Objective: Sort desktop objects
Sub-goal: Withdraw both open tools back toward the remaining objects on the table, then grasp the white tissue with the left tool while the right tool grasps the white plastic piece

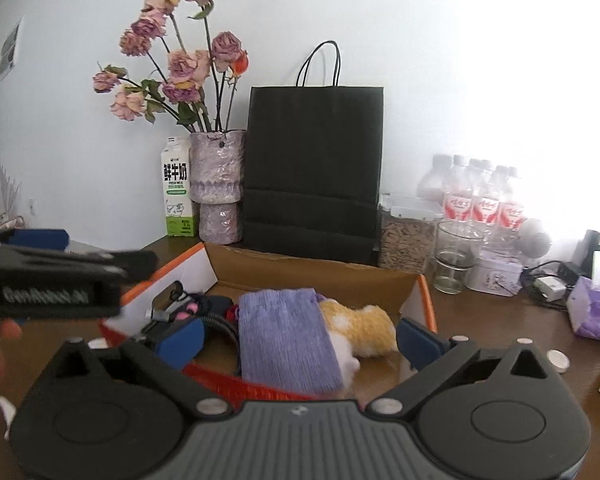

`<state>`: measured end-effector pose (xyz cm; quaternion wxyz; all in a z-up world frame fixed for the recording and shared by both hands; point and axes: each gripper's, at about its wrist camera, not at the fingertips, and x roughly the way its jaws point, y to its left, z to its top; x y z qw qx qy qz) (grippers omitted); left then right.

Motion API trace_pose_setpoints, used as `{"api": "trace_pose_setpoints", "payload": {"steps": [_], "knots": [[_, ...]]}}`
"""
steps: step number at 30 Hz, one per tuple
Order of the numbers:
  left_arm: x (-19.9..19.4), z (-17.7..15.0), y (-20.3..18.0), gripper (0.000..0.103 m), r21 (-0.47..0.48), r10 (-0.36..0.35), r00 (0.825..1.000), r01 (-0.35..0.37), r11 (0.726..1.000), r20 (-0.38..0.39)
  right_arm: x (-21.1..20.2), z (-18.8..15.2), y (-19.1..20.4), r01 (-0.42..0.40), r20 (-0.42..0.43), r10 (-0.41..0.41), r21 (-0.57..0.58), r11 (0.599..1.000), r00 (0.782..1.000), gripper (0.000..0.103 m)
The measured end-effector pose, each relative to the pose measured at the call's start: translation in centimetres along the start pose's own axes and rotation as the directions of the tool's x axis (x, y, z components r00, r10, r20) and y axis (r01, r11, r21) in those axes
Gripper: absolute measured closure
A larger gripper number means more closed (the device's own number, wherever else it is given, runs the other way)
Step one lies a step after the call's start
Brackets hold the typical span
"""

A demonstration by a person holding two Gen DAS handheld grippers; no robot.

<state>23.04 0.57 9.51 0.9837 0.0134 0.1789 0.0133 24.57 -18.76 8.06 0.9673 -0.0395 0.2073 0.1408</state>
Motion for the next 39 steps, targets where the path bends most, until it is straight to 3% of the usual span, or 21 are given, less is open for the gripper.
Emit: {"api": "trace_pose_setpoints", "payload": {"steps": [9, 18, 26, 33, 39], "knots": [[-5.4, -3.3, 3.4, 0.0, -0.035, 0.029, 1.0, -0.029, 0.999, -0.006, -5.4, -4.3, -0.2, -0.004, -0.026, 0.003, -0.026, 1.0, 1.0, 0.0], [-7.5, -9.1, 7.0, 0.0, -0.045, 0.101, 0.989, -0.106, 0.993, -0.109, -7.3, -9.2, 0.8, -0.01, -0.11, 0.008, -0.019, 1.0, 0.994, 0.0], [-7.4, -13.3, 9.5, 0.0, -0.054, 0.148, 0.967, -0.163, 0.985, -0.209, -7.3, -12.2, 2.1, -0.019, -0.171, 0.02, 0.006, 1.0, 0.985, 0.0], [-6.0, -13.5, 10.0, 0.0, -0.04, 0.183, 0.955, -0.198, 0.979, -0.233, -5.8, -11.8, 3.4, -0.024, -0.187, 0.02, -0.023, 0.999, 0.982, 0.001], [-4.1, -13.6, 10.1, 0.0, -0.012, 0.176, 0.951, -0.185, 0.983, -0.255, -3.3, -11.7, 4.3, -0.048, -0.234, 0.045, -0.01, 0.999, 0.971, 0.011]]}}
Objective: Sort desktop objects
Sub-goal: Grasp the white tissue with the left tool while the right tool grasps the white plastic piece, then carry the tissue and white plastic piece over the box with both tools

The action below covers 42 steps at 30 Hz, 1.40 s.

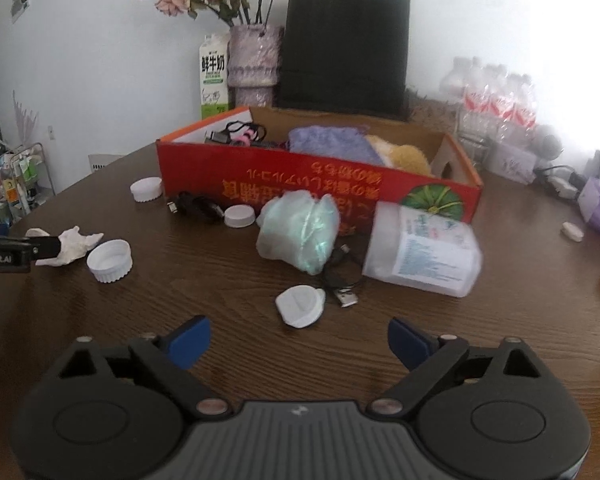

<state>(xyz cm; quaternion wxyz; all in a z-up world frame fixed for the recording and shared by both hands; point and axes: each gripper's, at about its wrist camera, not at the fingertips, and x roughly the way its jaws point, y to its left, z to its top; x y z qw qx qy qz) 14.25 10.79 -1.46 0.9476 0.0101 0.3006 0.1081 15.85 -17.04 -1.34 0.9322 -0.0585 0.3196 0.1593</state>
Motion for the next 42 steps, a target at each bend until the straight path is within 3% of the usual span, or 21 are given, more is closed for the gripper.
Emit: {"api": "trace_pose_setpoints", "payload": {"steps": [2, 6, 8, 12, 14, 19, 24, 26, 30, 34, 42], "knots": [[0.6, 0.1, 0.0, 0.001, 0.002, 0.001, 1.0, -0.001, 1.0, -0.007, 0.6, 0.3, 0.2, -0.007, -0.009, 0.007, 0.001, 1.0, 1.0, 0.021], [1.3, 0.3, -0.1, 0.004, 0.001, -0.018, 1.0, 0.018, 1.0, -0.017, 1.6, 0.7, 0.3, -0.02, -0.018, 0.021, 0.013, 1.0, 1.0, 0.029], [1.4, 0.3, -0.1, 0.006, 0.001, -0.03, 0.999, 0.03, 1.0, -0.019, 1.8, 0.8, 0.3, -0.027, -0.019, 0.027, 0.018, 0.999, 0.999, 0.039], [2.0, 0.3, -0.4, 0.017, 0.005, -0.04, 0.999, 0.04, 0.999, -0.033, 2.2, 0.8, 0.5, -0.027, -0.017, 0.028, 0.014, 1.0, 0.999, 0.047], [2.2, 0.2, -0.4, 0.022, 0.001, -0.051, 0.998, 0.051, 0.999, -0.044, 2.2, 0.8, 0.5, -0.03, -0.009, 0.03, 0.016, 0.999, 0.999, 0.057], [2.2, 0.3, -0.4, 0.035, -0.012, -0.083, 0.996, 0.083, 0.997, -0.042, 2.2, 0.8, 0.4, -0.024, 0.004, 0.024, 0.014, 1.0, 1.0, 0.061], [2.2, 0.3, -0.5, 0.041, -0.018, -0.094, 0.995, 0.094, 0.995, -0.039, 2.2, 0.8, 0.4, -0.024, 0.015, 0.023, 0.014, 1.0, 1.0, 0.075], [2.2, 0.3, -0.5, 0.044, -0.022, -0.096, 0.995, 0.096, 0.995, -0.038, 2.2, 0.7, 0.3, -0.025, 0.017, 0.024, 0.017, 1.0, 1.0, 0.075], [2.0, 0.4, -0.7, 0.07, -0.026, -0.098, 0.995, 0.097, 0.995, -0.033, 2.2, 0.7, 0.3, -0.025, 0.019, 0.024, 0.017, 1.0, 1.0, 0.075], [1.5, 0.3, -0.6, 0.078, -0.048, -0.101, 0.994, 0.1, 0.994, -0.028, 2.0, 0.7, 0.2, -0.036, 0.021, 0.036, 0.027, 0.999, 0.999, 0.075], [0.1, 0.7, -0.8, 0.08, -0.054, -0.095, 0.995, 0.095, 0.994, 0.0, 1.2, 0.7, -0.1, -0.05, 0.045, 0.047, 0.047, 0.998, 0.998, 0.075]]}}
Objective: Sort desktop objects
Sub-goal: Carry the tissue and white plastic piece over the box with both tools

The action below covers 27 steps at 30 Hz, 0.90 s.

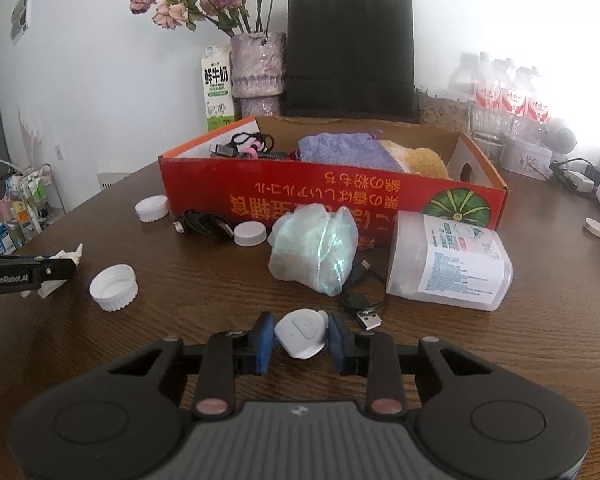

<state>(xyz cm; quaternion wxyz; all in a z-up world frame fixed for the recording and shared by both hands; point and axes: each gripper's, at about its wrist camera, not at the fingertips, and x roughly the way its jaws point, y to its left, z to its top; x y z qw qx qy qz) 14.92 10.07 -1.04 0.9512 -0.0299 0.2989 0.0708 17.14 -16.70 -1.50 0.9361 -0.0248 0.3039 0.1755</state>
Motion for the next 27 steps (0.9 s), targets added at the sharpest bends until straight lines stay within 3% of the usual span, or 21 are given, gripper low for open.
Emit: {"api": "trace_pose_setpoints", "payload": {"steps": [8, 16, 22, 27], "knots": [[-2.0, 3.6, -2.3, 0.081, 0.038, -0.053, 0.992, 0.049, 0.998, 0.113, -2.4, 2.1, -0.8, -0.016, 0.079, 0.015, 0.002, 1.0, 0.997, 0.075], [-2.2, 8.3, -6.9, 0.081, 0.084, -0.135, 0.967, 0.12, 0.989, 0.214, -3.9, 6.8, -2.4, 0.017, 0.207, -0.015, -0.01, 1.0, 0.978, 0.075], [-0.7, 11.1, -10.5, 0.081, 0.087, -0.191, 0.954, 0.175, 0.981, 0.231, -3.3, 10.0, -3.8, 0.024, 0.263, -0.027, 0.015, 1.0, 0.964, 0.075], [2.0, 12.6, -13.2, 0.08, 0.086, -0.197, 0.954, 0.182, 0.98, 0.227, -1.2, 11.9, -5.4, 0.038, 0.267, -0.05, 0.051, 0.998, 0.962, 0.075]]}}
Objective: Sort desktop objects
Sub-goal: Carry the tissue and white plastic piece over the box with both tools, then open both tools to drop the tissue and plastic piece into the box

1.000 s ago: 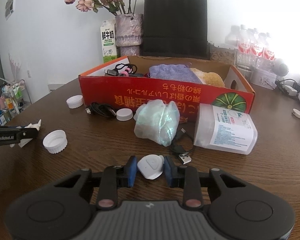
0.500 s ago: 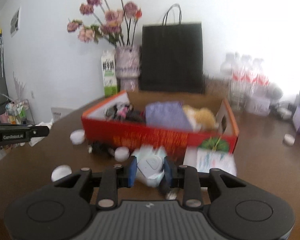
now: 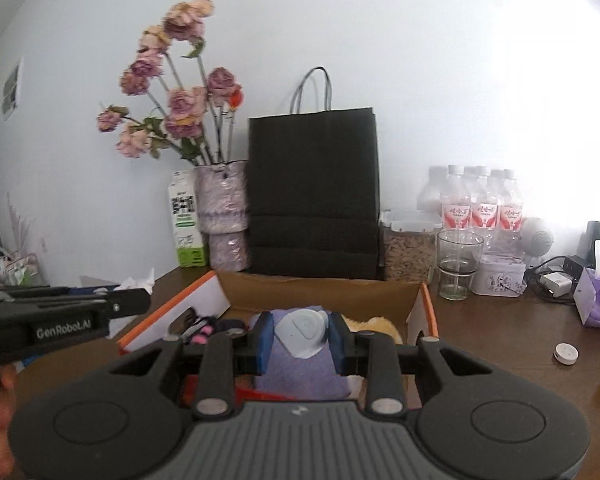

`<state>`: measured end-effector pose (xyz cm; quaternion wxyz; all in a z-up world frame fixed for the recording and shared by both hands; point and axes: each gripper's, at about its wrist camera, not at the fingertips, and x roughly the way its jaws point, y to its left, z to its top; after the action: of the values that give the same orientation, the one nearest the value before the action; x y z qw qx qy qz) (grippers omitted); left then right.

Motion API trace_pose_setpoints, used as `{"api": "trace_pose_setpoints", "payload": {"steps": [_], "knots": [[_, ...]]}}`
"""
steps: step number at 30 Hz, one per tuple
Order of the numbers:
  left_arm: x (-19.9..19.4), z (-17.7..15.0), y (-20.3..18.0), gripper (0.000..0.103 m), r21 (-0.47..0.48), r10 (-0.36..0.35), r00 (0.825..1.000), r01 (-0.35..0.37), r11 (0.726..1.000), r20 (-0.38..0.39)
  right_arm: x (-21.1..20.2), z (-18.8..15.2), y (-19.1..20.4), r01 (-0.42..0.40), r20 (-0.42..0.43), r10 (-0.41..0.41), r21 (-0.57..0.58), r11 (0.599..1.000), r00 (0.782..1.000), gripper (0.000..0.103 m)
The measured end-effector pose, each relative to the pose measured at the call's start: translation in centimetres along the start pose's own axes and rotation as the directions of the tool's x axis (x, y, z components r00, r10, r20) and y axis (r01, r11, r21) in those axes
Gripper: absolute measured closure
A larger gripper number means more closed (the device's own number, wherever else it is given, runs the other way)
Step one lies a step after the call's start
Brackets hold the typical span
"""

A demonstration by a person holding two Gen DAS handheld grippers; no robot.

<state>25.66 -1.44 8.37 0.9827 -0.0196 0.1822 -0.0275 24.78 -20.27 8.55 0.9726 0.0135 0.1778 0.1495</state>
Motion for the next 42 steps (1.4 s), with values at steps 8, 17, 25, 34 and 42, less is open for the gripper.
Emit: {"api": "trace_pose_setpoints", "payload": {"steps": [8, 17, 25, 34, 42], "knots": [[6.3, -0.9, -1.9, 0.08, 0.027, 0.028, 0.997, -0.026, 0.999, -0.076, 5.8, -0.3, -2.8, 0.054, -0.071, -0.051, 0.041, 0.998, 0.996, 0.075], [10.2, -3.9, -2.2, 0.08, 0.097, 0.076, 0.986, -0.062, 0.993, -0.149, 9.6, -3.1, -4.4, 0.093, -0.158, -0.092, -0.003, 0.996, 0.983, 0.075], [10.5, -4.1, -2.2, 0.078, 0.102, 0.085, 0.985, -0.07, 0.992, -0.148, 10.0, -3.7, -4.4, 0.094, -0.175, -0.095, -0.014, 0.995, 0.98, 0.075], [9.1, -3.4, -2.9, 0.031, 0.14, 0.105, 0.991, -0.094, 0.986, -0.077, 8.4, -3.2, -4.4, 0.089, -0.133, -0.088, 0.005, 0.996, 0.987, 0.048], [7.6, -2.3, -3.1, 0.0, 0.147, 0.159, 0.987, -0.155, 0.977, -0.018, 6.7, -2.3, -4.1, 0.096, -0.082, -0.097, -0.015, 0.995, 0.992, 0.01]]}}
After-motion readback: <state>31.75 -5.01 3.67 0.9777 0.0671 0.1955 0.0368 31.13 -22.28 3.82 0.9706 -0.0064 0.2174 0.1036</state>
